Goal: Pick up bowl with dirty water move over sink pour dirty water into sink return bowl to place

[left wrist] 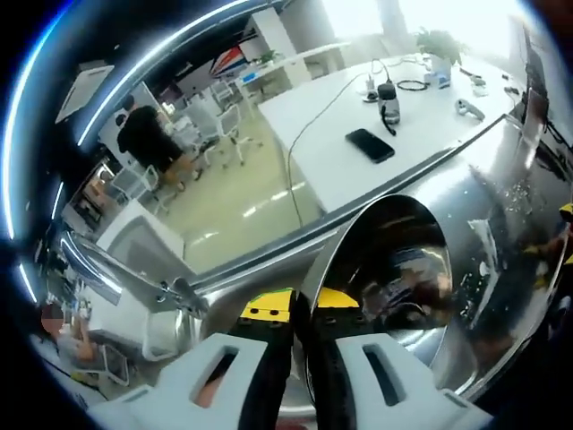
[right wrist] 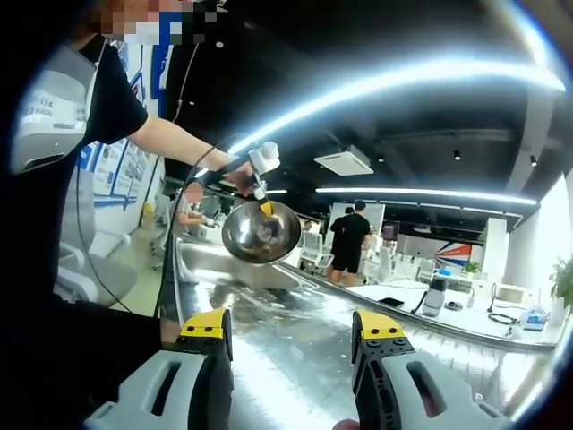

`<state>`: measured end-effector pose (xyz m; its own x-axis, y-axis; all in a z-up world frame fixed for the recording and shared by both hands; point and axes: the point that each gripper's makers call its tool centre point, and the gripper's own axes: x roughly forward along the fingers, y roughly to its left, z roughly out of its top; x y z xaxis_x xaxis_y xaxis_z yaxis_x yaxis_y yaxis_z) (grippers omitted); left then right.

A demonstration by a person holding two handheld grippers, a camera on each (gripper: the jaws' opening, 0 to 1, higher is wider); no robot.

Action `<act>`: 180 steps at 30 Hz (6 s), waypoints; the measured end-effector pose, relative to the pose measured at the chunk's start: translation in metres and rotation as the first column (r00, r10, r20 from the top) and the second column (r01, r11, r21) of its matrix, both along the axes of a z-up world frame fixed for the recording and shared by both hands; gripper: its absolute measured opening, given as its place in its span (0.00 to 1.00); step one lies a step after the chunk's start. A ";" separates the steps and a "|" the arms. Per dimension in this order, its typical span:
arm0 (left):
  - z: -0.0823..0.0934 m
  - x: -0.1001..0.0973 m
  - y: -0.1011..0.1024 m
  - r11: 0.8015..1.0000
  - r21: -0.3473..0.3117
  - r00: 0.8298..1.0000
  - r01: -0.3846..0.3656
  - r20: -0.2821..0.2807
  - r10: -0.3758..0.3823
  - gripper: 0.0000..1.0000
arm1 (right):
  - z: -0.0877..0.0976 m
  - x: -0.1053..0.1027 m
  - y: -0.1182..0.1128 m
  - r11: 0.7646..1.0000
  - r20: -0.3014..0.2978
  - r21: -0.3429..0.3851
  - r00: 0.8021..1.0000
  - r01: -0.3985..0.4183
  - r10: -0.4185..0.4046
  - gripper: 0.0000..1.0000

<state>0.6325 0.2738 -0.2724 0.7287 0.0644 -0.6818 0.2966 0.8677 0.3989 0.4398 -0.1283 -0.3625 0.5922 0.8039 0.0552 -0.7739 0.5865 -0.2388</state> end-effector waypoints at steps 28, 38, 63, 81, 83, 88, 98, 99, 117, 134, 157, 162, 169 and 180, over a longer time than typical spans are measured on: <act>0.027 0.005 -0.006 0.988 0.143 0.988 0.057 0.132 -0.076 0.00 | -0.003 0.002 -0.001 1.000 0.005 -0.026 1.000 0.014 -0.014 0.46; 0.039 0.008 -0.016 0.976 0.204 0.975 0.081 0.188 -0.120 0.00 | -0.002 0.004 -0.002 0.999 0.009 -0.021 1.000 0.025 -0.024 0.45; 0.066 0.008 -0.023 0.935 0.347 0.941 0.077 0.285 -0.183 0.00 | -0.006 0.006 -0.002 0.998 0.013 -0.047 0.999 0.044 -0.043 0.43; 0.075 0.009 -0.015 0.891 0.449 0.920 0.068 0.318 -0.230 0.00 | -0.007 0.005 -0.001 0.997 0.016 -0.060 0.999 0.042 -0.041 0.43; 0.075 0.009 -0.017 0.889 0.452 0.916 0.071 0.322 -0.238 0.00 | -0.007 0.005 -0.001 0.998 0.015 -0.056 0.999 0.041 -0.040 0.43; 0.076 0.011 -0.019 0.884 0.463 0.908 0.073 0.335 -0.251 0.00 | -0.007 0.005 -0.001 0.998 0.012 -0.052 0.999 0.040 -0.040 0.43; 0.083 0.013 -0.022 0.825 0.559 0.883 0.082 0.343 -0.320 0.00 | -0.007 0.006 -0.001 0.997 0.008 -0.056 0.999 0.045 -0.045 0.43; 0.084 0.014 -0.020 0.818 0.570 0.880 0.077 0.346 -0.324 0.00 | -0.008 0.006 -0.001 0.997 0.008 -0.059 0.999 0.046 -0.046 0.43; 0.087 0.011 -0.016 0.750 0.657 0.854 0.082 0.341 -0.392 0.00 | -0.011 0.009 -0.002 0.995 -0.005 -0.074 0.998 0.060 -0.061 0.43; 0.086 0.009 -0.033 0.639 0.762 0.825 0.105 0.293 -0.484 0.00 | -0.014 0.010 -0.001 0.993 -0.007 -0.092 0.998 0.067 -0.068 0.43; 0.087 0.007 -0.028 0.806 0.579 0.896 0.120 0.286 -0.339 0.00 | -0.012 0.010 -0.002 0.995 -0.005 -0.080 0.998 0.062 -0.062 0.42; 0.087 0.010 -0.026 0.854 0.506 0.914 0.117 0.281 -0.292 0.00 | -0.011 0.009 -0.002 0.995 -0.002 -0.074 0.998 0.063 -0.063 0.42; 0.079 0.006 -0.026 0.930 0.349 0.938 0.118 0.269 -0.220 0.00 | -0.010 0.009 -0.002 0.996 -0.001 -0.070 0.998 0.063 -0.064 0.42; 0.066 -0.001 -0.033 0.969 0.220 0.957 0.114 0.238 -0.167 0.00 | -0.009 0.008 -0.003 0.996 0.001 -0.062 0.998 0.065 -0.065 0.42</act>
<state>0.6318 0.2409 -0.2067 0.8870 0.0657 -0.4571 0.2761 0.7179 0.6390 0.4480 -0.1311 -0.3718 0.6434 0.7655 0.0059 -0.7347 0.6197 -0.2760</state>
